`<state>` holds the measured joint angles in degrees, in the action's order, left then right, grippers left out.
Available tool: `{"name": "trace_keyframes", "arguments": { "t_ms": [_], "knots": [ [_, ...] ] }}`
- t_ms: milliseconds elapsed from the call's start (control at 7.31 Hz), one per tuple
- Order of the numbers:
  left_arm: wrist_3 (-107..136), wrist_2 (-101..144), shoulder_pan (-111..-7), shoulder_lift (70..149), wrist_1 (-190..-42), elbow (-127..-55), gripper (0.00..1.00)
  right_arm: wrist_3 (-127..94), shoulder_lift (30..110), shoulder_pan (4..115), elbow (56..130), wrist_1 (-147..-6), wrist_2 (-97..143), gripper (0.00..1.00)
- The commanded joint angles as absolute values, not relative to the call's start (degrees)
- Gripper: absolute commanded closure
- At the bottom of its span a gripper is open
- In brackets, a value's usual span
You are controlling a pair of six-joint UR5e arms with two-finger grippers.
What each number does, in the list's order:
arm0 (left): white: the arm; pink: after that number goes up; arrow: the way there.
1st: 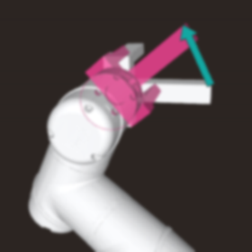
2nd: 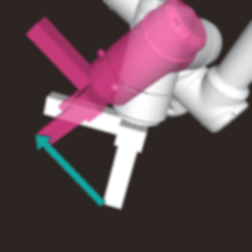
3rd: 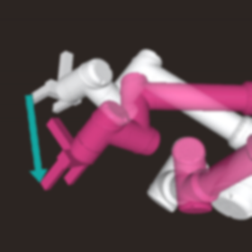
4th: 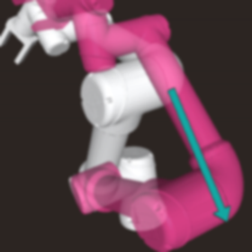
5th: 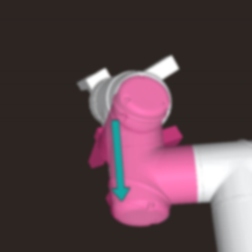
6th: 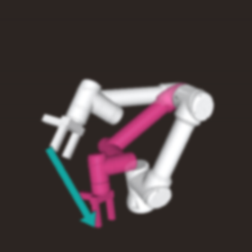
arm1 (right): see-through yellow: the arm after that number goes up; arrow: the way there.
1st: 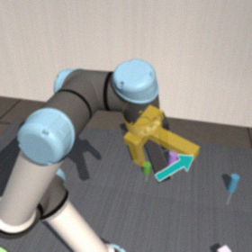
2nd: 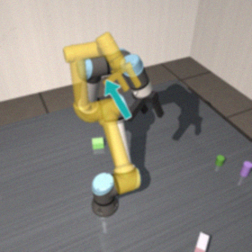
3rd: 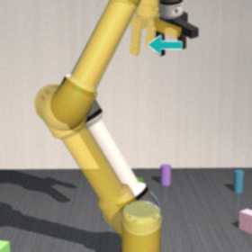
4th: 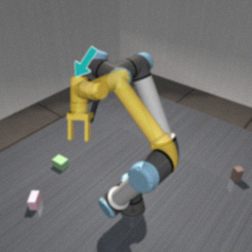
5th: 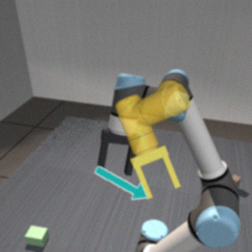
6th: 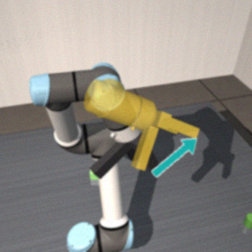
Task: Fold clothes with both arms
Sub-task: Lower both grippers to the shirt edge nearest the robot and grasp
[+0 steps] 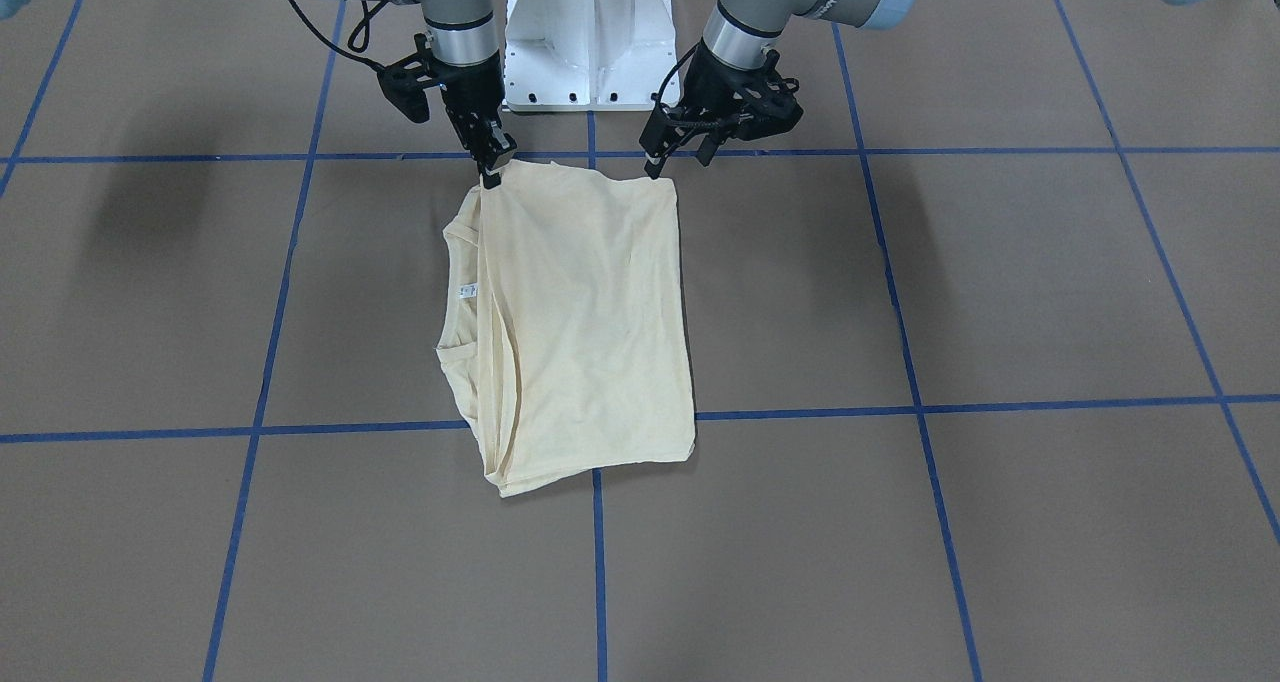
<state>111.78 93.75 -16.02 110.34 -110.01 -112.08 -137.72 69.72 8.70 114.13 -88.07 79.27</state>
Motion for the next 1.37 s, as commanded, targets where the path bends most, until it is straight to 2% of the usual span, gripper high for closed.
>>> {"name": "trace_keyframes", "arguments": {
  "t_ms": [0, 410, 821, 1094, 1231],
  "knots": [
    [113.2, 93.78, -15.12, 110.83, -110.74, -109.17, 0.07, -137.72, 69.78, 8.7, 114.08, -88.07, 79.28, 1.0],
    [114.07, 93.78, -14.68, 111.27, -113.88, -105.84, 0.11, -137.72, 69.79, 8.7, 114.08, -88.07, 79.28, 1.0],
    [114.08, 93.78, -13.45, 111.62, -114.87, -105.03, 0.22, -137.72, 69.79, 8.7, 114.17, -88.07, 79.28, 1.0],
    [114.6, 93.78, -13.27, 111.88, -114.87, -105.03, 0.48, -137.72, 69.87, 8.7, 114.17, -88.07, 79.28, 1.0],
    [115.31, 93.78, -12.58, 111.88, -114.79, -105.03, 0.56, -137.72, 69.87, 8.7, 114.17, -88.07, 79.28, 1.0]
  ]
}}
